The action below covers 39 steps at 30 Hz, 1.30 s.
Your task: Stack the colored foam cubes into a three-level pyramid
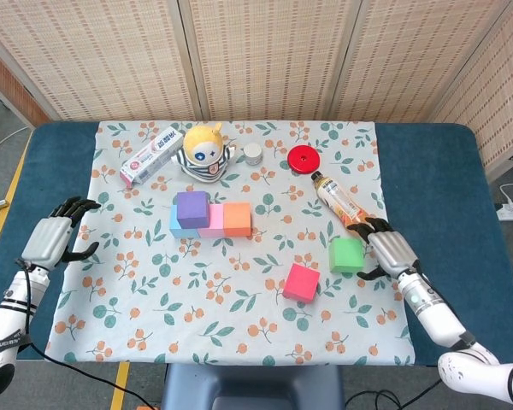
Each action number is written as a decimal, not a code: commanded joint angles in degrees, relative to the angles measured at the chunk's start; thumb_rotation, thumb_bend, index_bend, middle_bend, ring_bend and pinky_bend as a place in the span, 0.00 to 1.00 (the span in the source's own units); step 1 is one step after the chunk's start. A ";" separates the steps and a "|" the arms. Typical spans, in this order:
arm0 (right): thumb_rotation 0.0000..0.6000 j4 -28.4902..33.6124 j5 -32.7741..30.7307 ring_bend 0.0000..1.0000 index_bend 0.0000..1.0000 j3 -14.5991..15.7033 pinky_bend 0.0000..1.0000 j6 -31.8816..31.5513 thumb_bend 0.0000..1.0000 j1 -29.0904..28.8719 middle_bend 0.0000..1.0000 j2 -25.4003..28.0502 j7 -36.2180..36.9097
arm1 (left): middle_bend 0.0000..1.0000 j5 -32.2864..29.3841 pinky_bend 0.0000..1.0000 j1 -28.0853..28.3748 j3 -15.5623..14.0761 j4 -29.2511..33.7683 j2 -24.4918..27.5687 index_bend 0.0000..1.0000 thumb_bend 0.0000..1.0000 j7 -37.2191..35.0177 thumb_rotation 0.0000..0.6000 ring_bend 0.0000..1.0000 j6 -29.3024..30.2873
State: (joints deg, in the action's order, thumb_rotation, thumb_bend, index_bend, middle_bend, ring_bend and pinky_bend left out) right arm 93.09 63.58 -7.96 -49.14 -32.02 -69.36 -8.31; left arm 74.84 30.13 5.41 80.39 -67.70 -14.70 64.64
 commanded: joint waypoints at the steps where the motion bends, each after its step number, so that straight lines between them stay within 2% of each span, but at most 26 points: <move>1: 1.00 -0.80 -0.84 0.00 0.15 -0.03 0.00 -0.04 0.00 -0.47 0.16 -0.79 -0.59 | 0.16 1.46 0.15 -1.56 -0.80 -0.33 -0.40 0.22 0.32 -1.32 1.00 0.08 1.42; 7: 1.00 1.07 0.66 0.00 0.15 -0.46 0.00 0.64 0.00 -1.66 0.17 -1.75 1.12 | 0.16 4.39 0.15 -3.98 -1.85 1.49 0.39 0.22 0.33 -2.29 1.00 0.08 4.40; 12: 1.00 5.87 4.02 0.00 0.15 0.01 0.00 1.23 0.00 -1.75 0.18 -0.73 4.32 | 0.16 5.08 0.15 -4.62 -1.99 2.02 1.04 0.22 0.33 -2.51 1.00 0.08 4.27; 16: 1.00 8.29 5.26 0.00 0.15 0.92 0.00 0.69 0.00 -1.67 0.18 -0.08 3.50 | 0.16 4.97 0.15 -5.05 -1.98 1.62 0.90 0.22 0.33 -2.90 1.00 0.08 3.79; 28: 1.00 9.31 2.94 0.00 0.14 2.04 0.00 0.81 0.00 -3.67 0.18 -4.96 -0.62 | 0.16 5.89 0.15 -6.11 -1.87 0.32 0.06 0.22 0.33 -4.89 1.00 0.08 3.58; 39: 1.00 8.64 -0.92 0.00 0.14 3.10 0.00 -2.45 0.00 -3.73 0.21 -9.07 -5.81 | 0.16 7.16 0.15 -7.37 -2.34 -1.73 -0.70 0.22 0.33 -7.33 1.00 0.08 4.06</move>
State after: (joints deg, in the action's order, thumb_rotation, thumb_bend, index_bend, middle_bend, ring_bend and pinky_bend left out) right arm 101.82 62.76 -4.90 -51.48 -35.77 -78.31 -14.01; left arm 81.91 22.83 3.11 78.77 -68.31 -21.92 68.72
